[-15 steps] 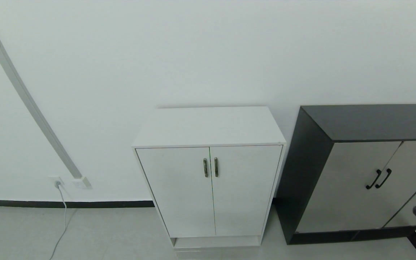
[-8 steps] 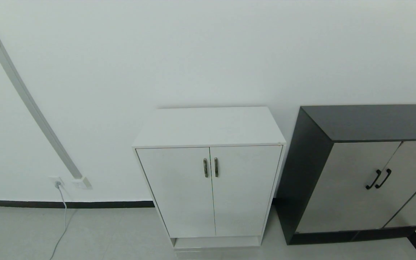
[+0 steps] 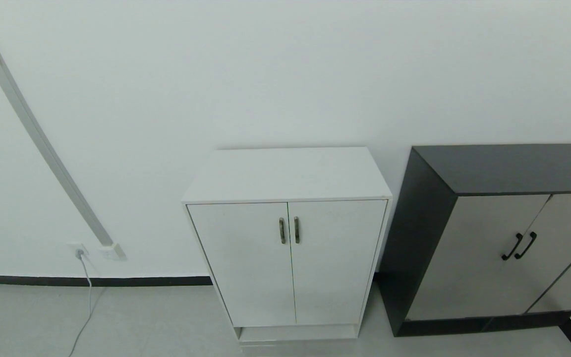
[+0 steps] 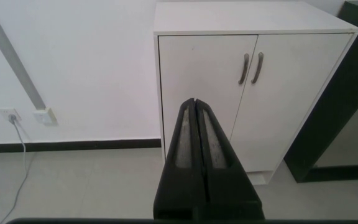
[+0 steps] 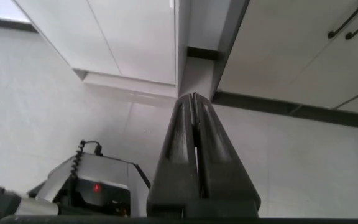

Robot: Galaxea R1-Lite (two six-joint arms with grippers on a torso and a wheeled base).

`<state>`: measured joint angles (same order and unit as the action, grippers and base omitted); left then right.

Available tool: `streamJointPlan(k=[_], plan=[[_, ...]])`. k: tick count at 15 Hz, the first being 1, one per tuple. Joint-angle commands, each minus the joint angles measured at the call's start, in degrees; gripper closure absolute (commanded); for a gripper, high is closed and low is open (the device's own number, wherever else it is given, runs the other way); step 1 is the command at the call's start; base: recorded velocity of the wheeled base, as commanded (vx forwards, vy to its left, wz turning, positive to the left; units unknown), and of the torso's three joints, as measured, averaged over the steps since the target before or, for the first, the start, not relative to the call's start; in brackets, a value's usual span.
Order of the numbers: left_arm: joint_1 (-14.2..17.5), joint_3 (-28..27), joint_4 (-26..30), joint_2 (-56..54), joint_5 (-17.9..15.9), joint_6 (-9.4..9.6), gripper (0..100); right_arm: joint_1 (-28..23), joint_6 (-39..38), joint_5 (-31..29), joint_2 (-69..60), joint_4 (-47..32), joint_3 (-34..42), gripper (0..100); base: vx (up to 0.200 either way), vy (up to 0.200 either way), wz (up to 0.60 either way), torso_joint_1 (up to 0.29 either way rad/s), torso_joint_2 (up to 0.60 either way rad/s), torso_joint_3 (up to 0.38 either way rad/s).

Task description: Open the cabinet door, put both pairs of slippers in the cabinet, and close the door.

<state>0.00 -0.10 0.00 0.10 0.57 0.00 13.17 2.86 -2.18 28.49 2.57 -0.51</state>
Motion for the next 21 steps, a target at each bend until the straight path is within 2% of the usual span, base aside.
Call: streamJointPlan(k=[1, 5, 8, 10, 11, 14, 21], plan=[[0.0, 0.0, 0.0, 0.0, 0.0, 0.0, 100, 0.5, -0.1, 0.0, -0.3, 0.0, 0.3, 100, 0.0, 0.0, 0.0, 0.0, 0.0, 0.0], [0.0, 0.0, 0.0, 0.0, 0.0, -0.09, 100, 1.0, 0.7, 4.8, -2.0, -2.4, 0.3, 100, 0.0, 0.0, 0.0, 0.0, 0.0, 0.0], [0.0, 0.0, 0.0, 0.0, 0.0, -0.09, 100, 1.4, 1.0, 5.0, -4.2, -2.8, 0.3, 100, 0.0, 0.0, 0.0, 0.0, 0.0, 0.0], [0.0, 0.0, 0.0, 0.0, 0.0, -0.09, 100, -1.0, 0.8, 4.9, -7.6, -2.8, 0.3, 100, 0.0, 0.0, 0.0, 0.0, 0.0, 0.0], [0.0, 0.0, 0.0, 0.0, 0.0, -0.09, 100, -4.7, 0.9, 4.9, -10.6, -2.8, 0.3, 100, 0.0, 0.0, 0.0, 0.0, 0.0, 0.0], [0.0, 0.0, 0.0, 0.0, 0.0, -0.09, 100, -9.7, 0.8, 4.9, -17.2, -2.8, 0.4, 100, 0.0, 0.0, 0.0, 0.0, 0.0, 0.0], [0.0, 0.0, 0.0, 0.0, 0.0, -0.09, 100, -13.1, -3.6, 4.5, -28.5, -2.5, 0.5, 100, 0.0, 0.0, 0.0, 0.0, 0.0, 0.0]])
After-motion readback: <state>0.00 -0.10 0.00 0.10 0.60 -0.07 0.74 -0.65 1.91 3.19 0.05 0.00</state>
